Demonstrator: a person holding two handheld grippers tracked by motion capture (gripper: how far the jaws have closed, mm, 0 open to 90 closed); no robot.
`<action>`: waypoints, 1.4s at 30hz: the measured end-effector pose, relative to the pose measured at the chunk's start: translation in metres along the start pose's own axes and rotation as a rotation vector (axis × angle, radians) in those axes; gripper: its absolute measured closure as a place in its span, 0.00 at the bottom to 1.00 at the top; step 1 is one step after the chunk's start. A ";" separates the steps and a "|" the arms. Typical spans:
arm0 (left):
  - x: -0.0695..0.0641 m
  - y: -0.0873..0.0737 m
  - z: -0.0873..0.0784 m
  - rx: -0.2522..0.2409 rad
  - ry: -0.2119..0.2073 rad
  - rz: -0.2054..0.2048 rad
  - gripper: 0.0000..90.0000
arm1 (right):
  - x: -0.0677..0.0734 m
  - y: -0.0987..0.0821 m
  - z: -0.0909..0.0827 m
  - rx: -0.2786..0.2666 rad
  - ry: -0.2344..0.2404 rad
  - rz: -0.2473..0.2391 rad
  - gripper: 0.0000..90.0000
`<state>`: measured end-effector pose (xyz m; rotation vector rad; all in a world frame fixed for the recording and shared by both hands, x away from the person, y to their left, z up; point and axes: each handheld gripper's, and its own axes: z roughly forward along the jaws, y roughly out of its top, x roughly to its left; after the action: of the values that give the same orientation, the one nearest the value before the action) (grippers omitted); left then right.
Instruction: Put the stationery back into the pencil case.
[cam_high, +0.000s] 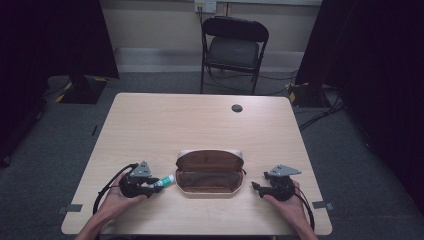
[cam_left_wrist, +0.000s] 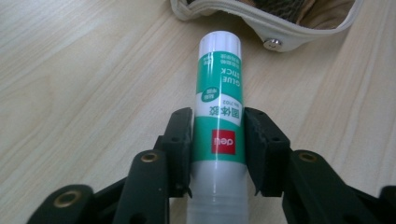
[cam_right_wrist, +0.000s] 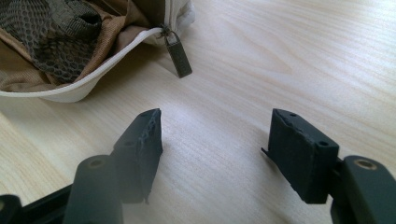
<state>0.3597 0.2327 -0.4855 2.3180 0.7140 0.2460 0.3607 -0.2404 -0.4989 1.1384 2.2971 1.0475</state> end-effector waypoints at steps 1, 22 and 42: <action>-0.001 -0.001 -0.001 -0.006 -0.002 -0.008 0.72 | 0.000 0.000 0.000 -0.002 0.000 -0.003 0.39; 0.006 -0.004 -0.017 -0.067 -0.029 -0.095 0.73 | 0.000 0.000 0.000 -0.001 0.002 -0.006 0.38; -0.002 0.004 -0.034 -0.172 -0.066 -0.100 0.73 | -0.001 0.001 0.001 -0.002 0.003 -0.007 0.38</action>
<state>0.3473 0.2480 -0.4575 2.1113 0.7432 0.1770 0.3625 -0.2405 -0.4991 1.1277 2.3009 1.0492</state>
